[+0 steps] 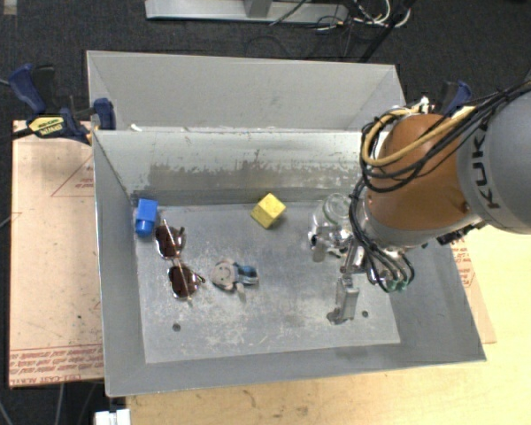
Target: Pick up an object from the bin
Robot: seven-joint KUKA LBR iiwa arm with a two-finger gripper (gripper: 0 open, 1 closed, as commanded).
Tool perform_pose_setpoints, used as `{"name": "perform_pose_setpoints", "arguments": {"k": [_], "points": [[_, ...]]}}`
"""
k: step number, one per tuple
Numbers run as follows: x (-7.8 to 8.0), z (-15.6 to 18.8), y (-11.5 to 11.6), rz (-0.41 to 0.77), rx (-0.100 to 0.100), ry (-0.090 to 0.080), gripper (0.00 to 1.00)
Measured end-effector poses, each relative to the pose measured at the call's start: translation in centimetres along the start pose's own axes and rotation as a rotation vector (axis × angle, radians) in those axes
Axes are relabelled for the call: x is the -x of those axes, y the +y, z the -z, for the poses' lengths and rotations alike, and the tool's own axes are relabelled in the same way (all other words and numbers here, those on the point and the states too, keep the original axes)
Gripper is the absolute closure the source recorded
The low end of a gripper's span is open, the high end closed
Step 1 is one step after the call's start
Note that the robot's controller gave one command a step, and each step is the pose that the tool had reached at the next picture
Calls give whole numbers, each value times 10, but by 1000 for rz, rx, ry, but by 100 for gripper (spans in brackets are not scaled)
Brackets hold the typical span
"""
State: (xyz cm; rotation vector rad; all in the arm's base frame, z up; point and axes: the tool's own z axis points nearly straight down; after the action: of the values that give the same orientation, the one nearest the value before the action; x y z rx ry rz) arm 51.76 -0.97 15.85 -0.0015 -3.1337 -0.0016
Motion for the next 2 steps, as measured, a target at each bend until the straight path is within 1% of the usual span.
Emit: {"name": "perform_pose_setpoints", "arguments": {"k": [1, 2], "points": [[2, 4, 0, 0, 0, -8, 0], [46, -23, -55, 88, -1, -14, 0]]}}
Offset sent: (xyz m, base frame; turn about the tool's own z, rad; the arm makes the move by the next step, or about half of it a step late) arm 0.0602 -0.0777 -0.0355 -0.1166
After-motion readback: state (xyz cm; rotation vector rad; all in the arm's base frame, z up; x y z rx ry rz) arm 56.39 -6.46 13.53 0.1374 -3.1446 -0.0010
